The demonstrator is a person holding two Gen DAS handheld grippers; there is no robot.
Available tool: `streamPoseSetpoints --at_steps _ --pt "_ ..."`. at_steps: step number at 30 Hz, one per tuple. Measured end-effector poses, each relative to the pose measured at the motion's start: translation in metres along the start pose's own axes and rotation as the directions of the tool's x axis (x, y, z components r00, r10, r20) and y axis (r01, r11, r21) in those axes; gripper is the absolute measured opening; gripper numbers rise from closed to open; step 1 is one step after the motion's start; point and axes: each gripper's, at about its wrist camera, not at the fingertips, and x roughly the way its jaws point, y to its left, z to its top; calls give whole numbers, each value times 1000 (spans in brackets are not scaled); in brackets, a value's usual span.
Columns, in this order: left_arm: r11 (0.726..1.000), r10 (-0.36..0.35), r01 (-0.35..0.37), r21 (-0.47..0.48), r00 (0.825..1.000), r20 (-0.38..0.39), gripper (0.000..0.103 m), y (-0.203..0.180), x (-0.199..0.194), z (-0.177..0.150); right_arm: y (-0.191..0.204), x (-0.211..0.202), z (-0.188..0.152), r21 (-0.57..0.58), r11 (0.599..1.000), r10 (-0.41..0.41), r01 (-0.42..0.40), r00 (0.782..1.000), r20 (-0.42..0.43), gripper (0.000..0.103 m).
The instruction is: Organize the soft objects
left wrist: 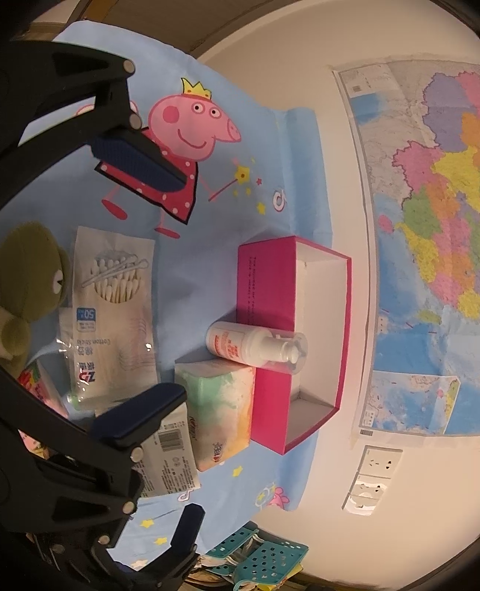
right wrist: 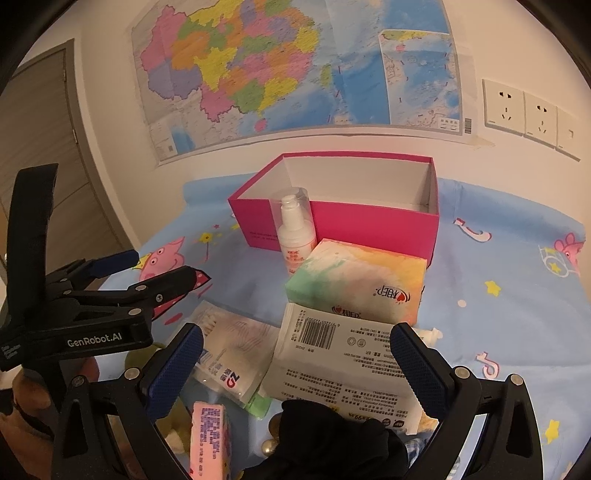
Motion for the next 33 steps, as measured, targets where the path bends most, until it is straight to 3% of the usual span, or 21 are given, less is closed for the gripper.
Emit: streamPoseSetpoints --at_steps 8,12,14,17,19,25,28,33 --pt "1000 -16 15 -3 1000 -21 103 15 -1 -10 6 -1 -8 -36 998 42 -43 999 -24 103" --pt "1000 -10 10 -5 1000 -17 103 29 -6 -15 15 -2 -13 -72 992 102 -106 994 -47 102" --pt "1000 -11 11 -10 1000 -14 103 35 -9 -17 26 -2 -18 -103 979 171 -177 983 -72 98" --pt "1000 -18 17 -16 1000 -13 103 43 -11 -19 44 1 -26 -137 952 255 -272 958 -129 85" --pt "1000 -17 17 -20 1000 -17 103 48 -12 -21 57 6 -33 -159 933 296 -324 939 -176 68" --pt "998 -33 31 -47 998 -45 103 63 -11 -30 84 22 -52 -202 895 336 -398 899 -280 34" --pt "998 -38 35 -54 998 -58 103 68 -10 -35 86 26 -57 -219 900 311 -377 907 -283 25" --pt "995 -83 78 -62 994 -68 103 75 -13 -42 71 34 -52 -157 904 349 -397 899 -266 22"
